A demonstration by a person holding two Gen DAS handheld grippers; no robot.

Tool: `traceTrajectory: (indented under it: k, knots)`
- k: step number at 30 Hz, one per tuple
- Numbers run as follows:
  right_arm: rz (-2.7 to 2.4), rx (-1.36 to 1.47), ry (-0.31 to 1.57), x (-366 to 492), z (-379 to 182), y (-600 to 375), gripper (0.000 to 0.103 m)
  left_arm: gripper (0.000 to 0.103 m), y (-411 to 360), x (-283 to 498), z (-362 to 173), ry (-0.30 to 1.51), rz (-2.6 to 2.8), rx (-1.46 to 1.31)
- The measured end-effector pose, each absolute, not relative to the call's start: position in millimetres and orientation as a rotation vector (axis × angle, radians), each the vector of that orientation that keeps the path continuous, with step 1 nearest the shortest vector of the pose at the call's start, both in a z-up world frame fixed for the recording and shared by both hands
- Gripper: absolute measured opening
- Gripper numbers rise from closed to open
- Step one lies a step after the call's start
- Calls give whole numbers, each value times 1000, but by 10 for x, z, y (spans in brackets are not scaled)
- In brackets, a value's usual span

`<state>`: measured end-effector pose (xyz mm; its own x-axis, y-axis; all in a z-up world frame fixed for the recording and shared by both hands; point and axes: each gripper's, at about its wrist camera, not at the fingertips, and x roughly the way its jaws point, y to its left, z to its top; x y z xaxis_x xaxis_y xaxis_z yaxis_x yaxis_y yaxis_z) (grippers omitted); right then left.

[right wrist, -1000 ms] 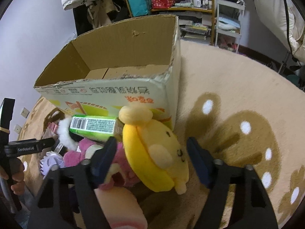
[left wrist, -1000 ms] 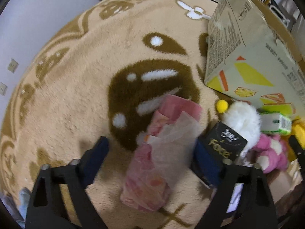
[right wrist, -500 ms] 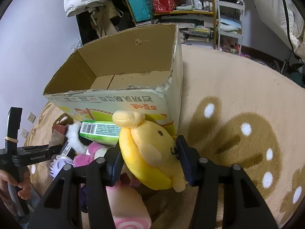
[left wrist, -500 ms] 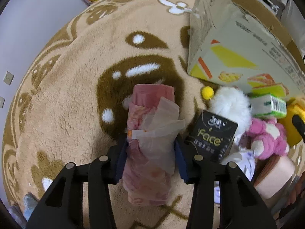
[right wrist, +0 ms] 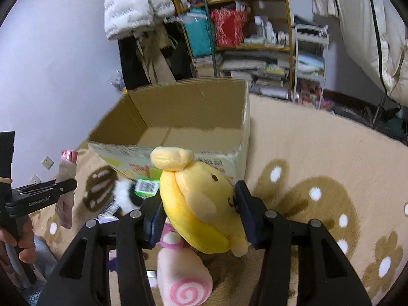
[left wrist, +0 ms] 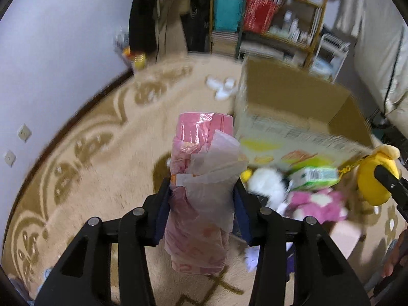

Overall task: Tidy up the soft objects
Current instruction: 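Lift both items and drop them into the cardboard box, opening both tools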

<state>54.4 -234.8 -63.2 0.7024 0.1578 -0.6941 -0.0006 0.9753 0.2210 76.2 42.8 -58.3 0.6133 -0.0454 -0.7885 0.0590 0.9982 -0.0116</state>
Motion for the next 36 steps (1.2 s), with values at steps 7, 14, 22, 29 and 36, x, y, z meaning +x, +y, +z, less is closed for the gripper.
traceTrajectory:
  k: [7,14,22,29,36]
  knots:
    - [73,193,623,265,-253,-2320,53,44,329,438,-81,656,-125,25]
    - [100,215,493,123,69,-2331,54,44,156,255,319,493,-162,62]
    - [139,169,401,224,339,-2251,54,44,78,414,481,437,-181,77]
    - [173,111,419,409,327,-2111,54,44,71,676,488,458,-194,62]
    - [200,58,424,572,275,-2025,54,44,-15,885,429,473,-202,63]
